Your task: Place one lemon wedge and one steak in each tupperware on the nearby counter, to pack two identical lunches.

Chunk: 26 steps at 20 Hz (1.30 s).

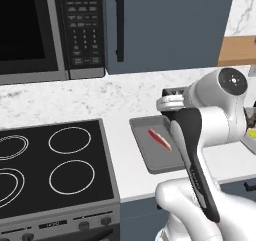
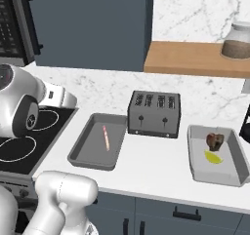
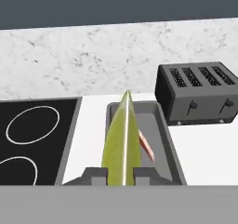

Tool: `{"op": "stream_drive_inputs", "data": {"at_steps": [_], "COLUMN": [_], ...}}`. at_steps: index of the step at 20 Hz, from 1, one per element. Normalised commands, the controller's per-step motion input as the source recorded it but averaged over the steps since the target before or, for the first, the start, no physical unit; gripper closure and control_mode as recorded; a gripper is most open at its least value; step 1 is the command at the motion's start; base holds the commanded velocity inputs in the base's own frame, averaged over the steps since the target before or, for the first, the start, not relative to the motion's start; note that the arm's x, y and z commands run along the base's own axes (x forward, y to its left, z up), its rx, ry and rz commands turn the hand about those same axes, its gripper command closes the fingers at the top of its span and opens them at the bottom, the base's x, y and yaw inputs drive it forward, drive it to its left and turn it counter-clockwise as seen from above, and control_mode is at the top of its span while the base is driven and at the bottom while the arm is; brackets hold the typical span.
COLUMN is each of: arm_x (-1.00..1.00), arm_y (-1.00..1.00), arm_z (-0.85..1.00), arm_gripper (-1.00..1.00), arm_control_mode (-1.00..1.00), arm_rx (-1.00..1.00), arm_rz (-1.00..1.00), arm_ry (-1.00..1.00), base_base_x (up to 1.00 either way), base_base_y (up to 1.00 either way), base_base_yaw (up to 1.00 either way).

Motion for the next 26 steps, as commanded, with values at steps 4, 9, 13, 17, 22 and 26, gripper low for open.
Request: {"op": "stream_drive_inputs", "data": {"at_steps": [4, 9, 13, 17, 22, 26], "arm_x": [0.02, 0.05, 0.47, 0.76, 0.8, 0.57], "arm_y": [-0.32, -0.71, -0.08, 0.13, 0.35, 0.26], "arm_z": [-0.52, -0.62, -0.9, -0.6, -0.33, -0.5], "arm_gripper": [1.0, 1.0, 1.0, 1.0, 1.0, 1.0], "arm_control_mode": [-1.0, -1.0, -1.0, -1.0, -1.0, -1.0], "arm_rx": [0.0, 0.02, 0.0, 0.0, 0.0, -0.01], "arm_rz": [0.0, 0.01, 0.12, 0.21, 0.19, 0.16], "arm_ry": [0.11, 0.07, 0.12, 0.12, 0.24, 0.09], "base_base_x": [0.0, 0.0, 0.0, 0.0, 0.0, 0.0], "base_base_y": [0.0, 0.0, 0.0, 0.0, 0.0, 0.0], "base_base_yaw": [0.0, 0.0, 0.0, 0.0, 0.0, 0.0]}}
